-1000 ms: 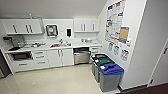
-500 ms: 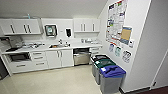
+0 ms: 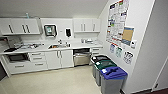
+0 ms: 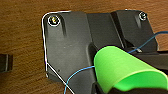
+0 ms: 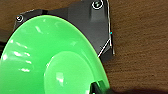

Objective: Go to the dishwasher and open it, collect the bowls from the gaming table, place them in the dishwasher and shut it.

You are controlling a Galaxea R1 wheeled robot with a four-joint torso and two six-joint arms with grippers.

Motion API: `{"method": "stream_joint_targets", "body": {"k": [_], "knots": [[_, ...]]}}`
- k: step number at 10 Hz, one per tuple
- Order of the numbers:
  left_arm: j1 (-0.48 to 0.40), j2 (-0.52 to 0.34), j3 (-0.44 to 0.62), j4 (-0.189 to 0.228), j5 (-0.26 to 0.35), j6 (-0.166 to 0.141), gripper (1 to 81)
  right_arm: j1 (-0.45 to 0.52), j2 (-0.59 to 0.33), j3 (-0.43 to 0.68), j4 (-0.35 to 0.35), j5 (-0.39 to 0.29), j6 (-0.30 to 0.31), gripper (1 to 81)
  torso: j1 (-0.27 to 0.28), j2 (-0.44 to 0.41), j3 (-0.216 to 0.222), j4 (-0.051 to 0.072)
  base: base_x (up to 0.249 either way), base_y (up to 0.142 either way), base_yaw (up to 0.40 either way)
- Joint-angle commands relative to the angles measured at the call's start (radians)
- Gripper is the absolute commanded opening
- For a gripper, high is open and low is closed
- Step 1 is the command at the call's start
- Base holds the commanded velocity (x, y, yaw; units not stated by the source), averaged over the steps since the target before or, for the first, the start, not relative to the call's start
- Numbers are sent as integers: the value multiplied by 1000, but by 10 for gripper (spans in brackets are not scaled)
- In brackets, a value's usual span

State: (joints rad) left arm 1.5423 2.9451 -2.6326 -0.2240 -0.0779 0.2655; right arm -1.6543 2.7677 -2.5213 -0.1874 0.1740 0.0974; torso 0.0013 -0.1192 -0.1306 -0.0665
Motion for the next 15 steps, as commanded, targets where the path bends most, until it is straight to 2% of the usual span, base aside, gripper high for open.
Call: {"method": "stream_joint_targets", "body": {"k": [1, 15], "knots": [[-44, -7, 0, 11, 56, 9, 10, 33, -21, -3, -10, -44, -4, 10, 0, 0, 0, 0, 85, 0, 0], [-44, -4, -1, 11, 56, 9, 10, 32, -23, -7, -10, -41, -4, 10, 0, 0, 0, 0, 123, 0, 0]]}}
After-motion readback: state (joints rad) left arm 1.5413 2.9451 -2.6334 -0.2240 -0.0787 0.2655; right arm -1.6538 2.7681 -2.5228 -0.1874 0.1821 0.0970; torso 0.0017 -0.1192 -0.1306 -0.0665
